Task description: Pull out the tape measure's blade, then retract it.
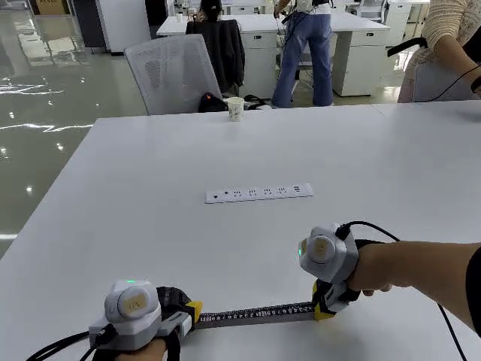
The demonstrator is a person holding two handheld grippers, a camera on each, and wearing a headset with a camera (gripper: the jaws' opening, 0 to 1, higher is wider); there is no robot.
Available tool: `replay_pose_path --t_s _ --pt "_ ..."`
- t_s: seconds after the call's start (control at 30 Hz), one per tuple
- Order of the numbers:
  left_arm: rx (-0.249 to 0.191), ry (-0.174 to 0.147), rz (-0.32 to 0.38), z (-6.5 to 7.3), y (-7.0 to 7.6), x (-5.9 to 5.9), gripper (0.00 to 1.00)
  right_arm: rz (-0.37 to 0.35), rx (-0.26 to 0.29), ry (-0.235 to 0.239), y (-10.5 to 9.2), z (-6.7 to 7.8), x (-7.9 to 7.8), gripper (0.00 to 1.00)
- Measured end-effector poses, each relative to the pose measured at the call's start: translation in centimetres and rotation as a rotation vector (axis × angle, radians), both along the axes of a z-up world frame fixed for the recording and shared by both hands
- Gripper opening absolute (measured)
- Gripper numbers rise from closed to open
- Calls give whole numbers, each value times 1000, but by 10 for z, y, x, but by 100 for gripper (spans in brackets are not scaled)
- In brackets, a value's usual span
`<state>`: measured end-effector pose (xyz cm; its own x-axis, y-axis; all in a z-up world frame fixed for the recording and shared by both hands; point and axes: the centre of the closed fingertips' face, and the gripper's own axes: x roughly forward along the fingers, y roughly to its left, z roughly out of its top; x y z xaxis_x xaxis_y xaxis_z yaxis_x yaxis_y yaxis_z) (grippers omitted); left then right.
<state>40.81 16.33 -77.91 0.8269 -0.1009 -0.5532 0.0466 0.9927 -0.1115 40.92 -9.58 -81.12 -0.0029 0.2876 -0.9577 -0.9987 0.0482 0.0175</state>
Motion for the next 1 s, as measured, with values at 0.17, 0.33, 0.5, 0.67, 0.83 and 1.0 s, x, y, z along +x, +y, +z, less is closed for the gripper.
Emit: replay_pose_path --t_s 0.17,0.33,0.5,0.67,0.83,1.0 --pt "2 2 -4 0 0 0 63 -2 15 -3 2 1 0 11" --pt "2 8 -9 1 0 -1 63 7 8 -6 4 1 0 11" --pt "2 8 -11 1 0 -1 63 -6 10 -3 5 1 0 11" --pt "4 12 -14 0 0 0 63 -20 10 -1 8 1 0 11" --pt "12 8 -15 0 -1 -1 63 -8 -2 -8 8 1 -1 11" --pt "6 12 -16 -1 -1 -1 63 -12 -5 -5 9 1 -1 11"
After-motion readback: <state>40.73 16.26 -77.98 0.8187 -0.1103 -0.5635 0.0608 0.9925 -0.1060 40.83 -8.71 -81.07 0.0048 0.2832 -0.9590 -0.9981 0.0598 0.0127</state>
